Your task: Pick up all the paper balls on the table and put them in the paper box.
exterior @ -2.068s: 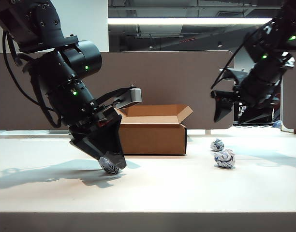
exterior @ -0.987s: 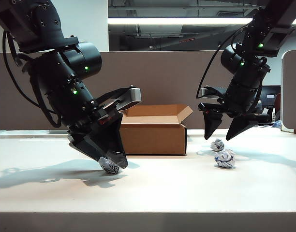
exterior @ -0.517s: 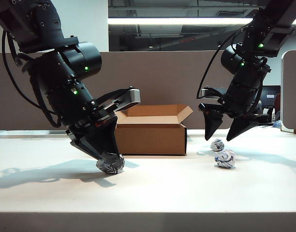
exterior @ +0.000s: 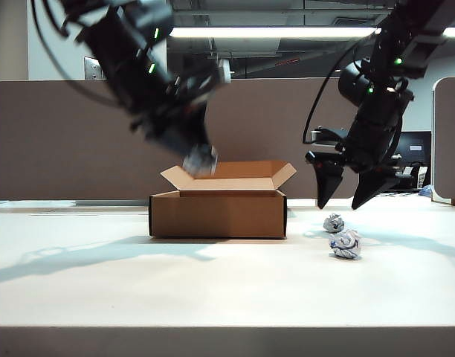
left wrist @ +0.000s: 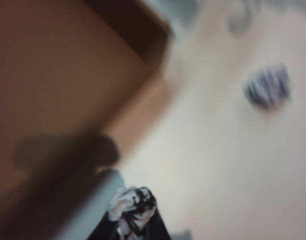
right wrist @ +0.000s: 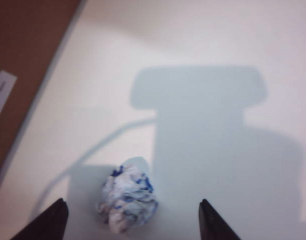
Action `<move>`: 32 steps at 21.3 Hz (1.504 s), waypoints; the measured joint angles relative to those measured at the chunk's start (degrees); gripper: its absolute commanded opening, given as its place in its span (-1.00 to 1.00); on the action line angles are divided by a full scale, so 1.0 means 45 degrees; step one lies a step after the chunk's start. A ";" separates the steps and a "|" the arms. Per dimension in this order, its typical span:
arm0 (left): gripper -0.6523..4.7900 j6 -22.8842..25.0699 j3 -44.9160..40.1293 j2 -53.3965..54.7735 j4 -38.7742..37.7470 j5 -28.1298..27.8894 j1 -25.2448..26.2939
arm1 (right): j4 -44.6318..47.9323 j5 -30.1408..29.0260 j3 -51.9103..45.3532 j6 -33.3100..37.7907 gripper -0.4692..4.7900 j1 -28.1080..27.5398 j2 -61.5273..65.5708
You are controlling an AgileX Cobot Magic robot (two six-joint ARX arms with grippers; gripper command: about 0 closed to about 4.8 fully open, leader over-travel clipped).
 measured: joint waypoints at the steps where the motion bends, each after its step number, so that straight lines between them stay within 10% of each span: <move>1: -0.56 -0.0189 0.0423 0.0044 0.0126 -0.0296 0.0000 | -0.0146 0.0068 0.0107 0.0063 0.55 0.0000 -0.0005; 4: -0.46 -0.0729 0.2074 0.0539 0.0772 -0.1035 0.0083 | -0.0651 0.0301 0.0257 0.0316 0.55 -0.0015 -0.0010; 8: 0.15 -0.0801 0.3342 0.1549 0.0291 -0.1787 0.0146 | -0.0719 0.0345 0.0253 0.0403 0.55 -0.0010 0.0000; 32: 0.14 -0.1044 0.3759 0.0976 -0.3191 -0.2307 0.0131 | -0.1030 -0.0204 0.1404 0.0384 0.33 0.0000 0.1069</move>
